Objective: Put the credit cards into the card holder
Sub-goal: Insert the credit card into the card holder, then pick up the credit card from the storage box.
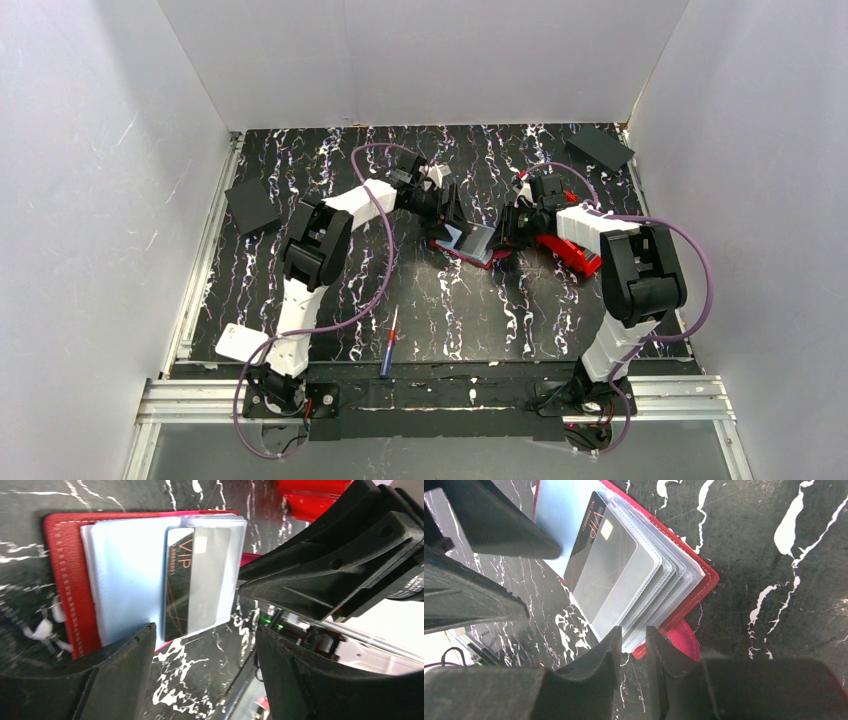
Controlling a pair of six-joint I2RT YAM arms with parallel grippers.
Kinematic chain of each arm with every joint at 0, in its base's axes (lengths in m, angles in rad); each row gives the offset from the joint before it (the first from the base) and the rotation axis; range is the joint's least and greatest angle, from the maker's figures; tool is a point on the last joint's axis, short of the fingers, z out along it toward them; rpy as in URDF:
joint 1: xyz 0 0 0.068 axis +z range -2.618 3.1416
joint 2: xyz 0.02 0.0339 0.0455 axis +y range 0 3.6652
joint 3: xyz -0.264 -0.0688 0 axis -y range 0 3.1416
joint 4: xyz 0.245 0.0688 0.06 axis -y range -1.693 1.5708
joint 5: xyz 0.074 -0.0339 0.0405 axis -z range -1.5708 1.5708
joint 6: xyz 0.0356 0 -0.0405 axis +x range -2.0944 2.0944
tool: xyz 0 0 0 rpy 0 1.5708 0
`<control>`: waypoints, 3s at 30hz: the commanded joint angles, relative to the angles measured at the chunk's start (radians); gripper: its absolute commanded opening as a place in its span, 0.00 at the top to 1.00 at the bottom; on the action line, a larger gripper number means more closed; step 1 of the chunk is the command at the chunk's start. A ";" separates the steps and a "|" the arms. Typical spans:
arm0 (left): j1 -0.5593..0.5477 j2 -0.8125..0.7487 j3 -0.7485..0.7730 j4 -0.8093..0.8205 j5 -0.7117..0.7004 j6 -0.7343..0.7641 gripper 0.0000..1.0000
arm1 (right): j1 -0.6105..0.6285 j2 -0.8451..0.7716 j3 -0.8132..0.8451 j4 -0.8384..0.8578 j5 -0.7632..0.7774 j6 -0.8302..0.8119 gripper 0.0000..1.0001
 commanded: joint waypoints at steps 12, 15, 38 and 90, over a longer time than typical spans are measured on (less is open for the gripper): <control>-0.035 -0.004 0.096 -0.068 -0.147 0.124 0.33 | -0.002 0.019 0.035 0.022 -0.015 -0.009 0.67; -0.043 0.018 0.112 -0.082 -0.135 0.119 0.32 | -0.002 0.018 0.035 0.021 -0.015 -0.011 0.67; -0.065 0.035 0.103 0.144 0.089 -0.142 0.33 | -0.002 0.011 0.023 0.038 -0.021 0.000 0.67; -0.075 -0.521 -0.271 -0.074 -0.003 0.130 0.22 | -0.409 -0.228 0.184 -0.486 0.678 0.018 0.02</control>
